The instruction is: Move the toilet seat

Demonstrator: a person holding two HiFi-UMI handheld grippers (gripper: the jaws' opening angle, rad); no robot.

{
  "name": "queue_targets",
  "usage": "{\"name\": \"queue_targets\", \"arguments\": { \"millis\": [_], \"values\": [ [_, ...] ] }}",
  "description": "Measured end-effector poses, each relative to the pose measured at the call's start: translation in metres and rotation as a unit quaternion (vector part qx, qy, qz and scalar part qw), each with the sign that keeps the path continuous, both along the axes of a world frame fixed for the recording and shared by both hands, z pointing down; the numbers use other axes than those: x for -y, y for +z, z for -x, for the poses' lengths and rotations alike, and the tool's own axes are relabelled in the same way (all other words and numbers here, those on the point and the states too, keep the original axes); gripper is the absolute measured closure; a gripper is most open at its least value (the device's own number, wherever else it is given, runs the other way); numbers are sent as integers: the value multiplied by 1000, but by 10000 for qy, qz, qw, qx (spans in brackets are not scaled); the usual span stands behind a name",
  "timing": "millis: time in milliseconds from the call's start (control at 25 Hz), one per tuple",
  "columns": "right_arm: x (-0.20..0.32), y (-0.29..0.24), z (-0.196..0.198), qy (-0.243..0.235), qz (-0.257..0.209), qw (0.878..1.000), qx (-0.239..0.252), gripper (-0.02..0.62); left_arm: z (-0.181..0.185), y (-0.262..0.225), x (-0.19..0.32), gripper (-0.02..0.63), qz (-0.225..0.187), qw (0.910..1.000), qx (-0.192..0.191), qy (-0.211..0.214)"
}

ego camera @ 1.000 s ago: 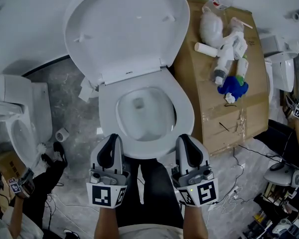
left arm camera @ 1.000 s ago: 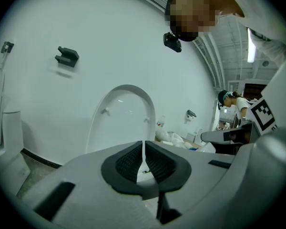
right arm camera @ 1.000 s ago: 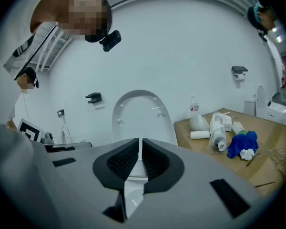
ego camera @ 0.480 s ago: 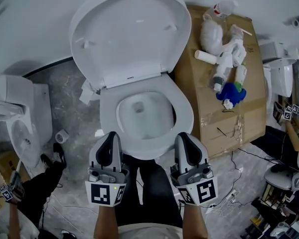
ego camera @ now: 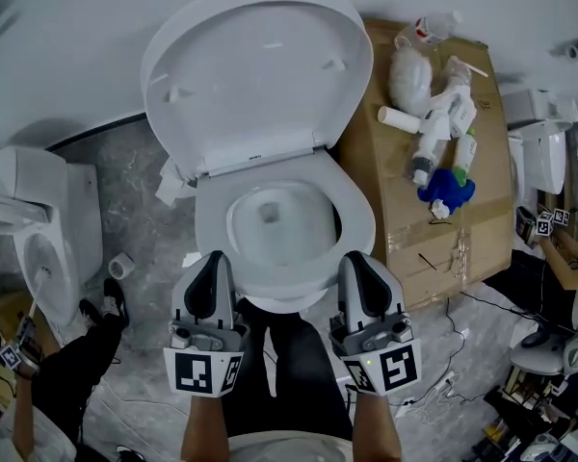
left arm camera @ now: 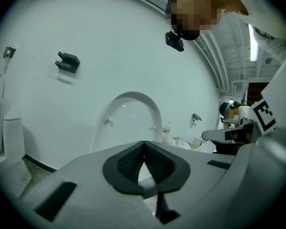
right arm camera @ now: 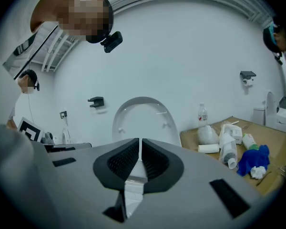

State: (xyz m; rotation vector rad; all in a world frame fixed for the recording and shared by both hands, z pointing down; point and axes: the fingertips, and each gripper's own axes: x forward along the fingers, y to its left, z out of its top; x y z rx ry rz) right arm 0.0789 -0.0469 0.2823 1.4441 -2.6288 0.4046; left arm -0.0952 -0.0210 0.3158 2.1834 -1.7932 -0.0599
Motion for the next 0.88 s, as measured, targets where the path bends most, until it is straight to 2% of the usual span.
{"name": "queue_targets", "arguments": {
  "millis": [600, 880],
  "values": [
    [31, -16, 14, -98, -398, 9991, -119, 568, 12, -13, 20, 595, -251, 9996, 40, -154],
    [45, -20, 18, -128, -436, 9989, -117, 569, 16, -18, 32, 595, -324, 9993, 54, -197]
  ]
}}
